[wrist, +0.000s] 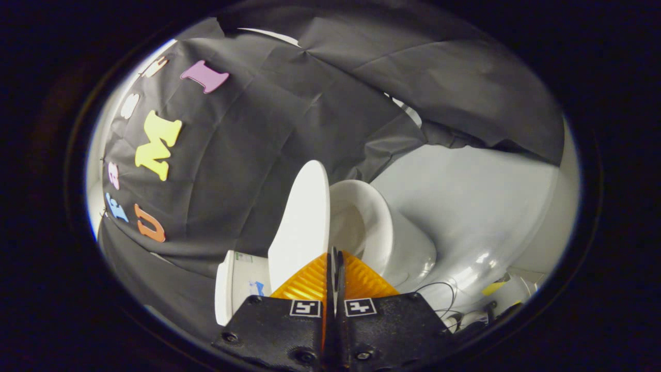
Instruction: Open the toilet lid.
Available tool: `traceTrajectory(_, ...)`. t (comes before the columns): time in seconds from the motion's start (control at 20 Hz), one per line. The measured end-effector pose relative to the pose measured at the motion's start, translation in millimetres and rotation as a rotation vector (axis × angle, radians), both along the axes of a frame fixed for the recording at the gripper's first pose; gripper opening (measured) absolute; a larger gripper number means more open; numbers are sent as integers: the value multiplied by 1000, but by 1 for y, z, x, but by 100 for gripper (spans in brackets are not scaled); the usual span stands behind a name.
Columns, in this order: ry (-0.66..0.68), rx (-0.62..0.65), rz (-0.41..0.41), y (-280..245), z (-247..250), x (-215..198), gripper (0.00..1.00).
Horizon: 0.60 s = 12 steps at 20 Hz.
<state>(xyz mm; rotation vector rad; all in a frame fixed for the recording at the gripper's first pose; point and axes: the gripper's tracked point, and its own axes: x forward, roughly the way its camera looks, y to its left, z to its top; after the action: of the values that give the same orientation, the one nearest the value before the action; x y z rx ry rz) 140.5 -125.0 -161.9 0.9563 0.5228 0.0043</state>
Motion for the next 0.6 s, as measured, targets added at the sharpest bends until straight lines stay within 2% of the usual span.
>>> traceTrajectory(0.4,-42,-117,14,20,40,-6,4)
traceTrajectory(0.6,-68,-136,15,31,61,-9,4)
